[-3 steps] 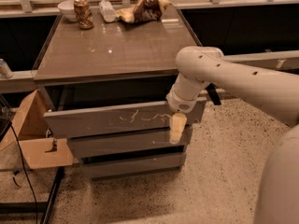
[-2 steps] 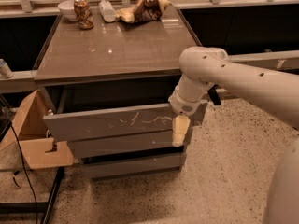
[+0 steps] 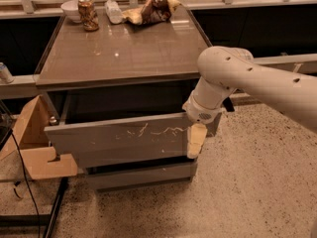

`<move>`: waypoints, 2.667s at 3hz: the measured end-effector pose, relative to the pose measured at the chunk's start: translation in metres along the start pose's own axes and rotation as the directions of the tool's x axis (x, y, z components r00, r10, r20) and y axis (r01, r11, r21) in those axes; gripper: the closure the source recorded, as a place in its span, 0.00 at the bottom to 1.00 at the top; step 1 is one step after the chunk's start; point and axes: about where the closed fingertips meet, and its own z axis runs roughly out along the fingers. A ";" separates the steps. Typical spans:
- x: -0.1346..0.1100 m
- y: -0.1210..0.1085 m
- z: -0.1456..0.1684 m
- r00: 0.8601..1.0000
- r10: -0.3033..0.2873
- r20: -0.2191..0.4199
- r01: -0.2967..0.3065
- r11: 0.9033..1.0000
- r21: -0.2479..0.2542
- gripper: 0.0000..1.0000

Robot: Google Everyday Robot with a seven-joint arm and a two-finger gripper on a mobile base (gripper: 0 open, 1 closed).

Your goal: Open top drawer

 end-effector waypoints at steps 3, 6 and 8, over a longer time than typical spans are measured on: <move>-0.031 -0.049 -0.042 0.998 -0.048 0.048 0.037 0.979 0.199 0.64; -0.042 -0.084 -0.030 0.993 -0.038 0.113 -0.002 0.943 0.332 1.00; -0.052 -0.107 0.004 0.987 -0.070 0.143 0.014 0.933 0.359 1.00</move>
Offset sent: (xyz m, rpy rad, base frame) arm 0.0547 0.0178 0.0673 0.0547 -0.2447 -0.0064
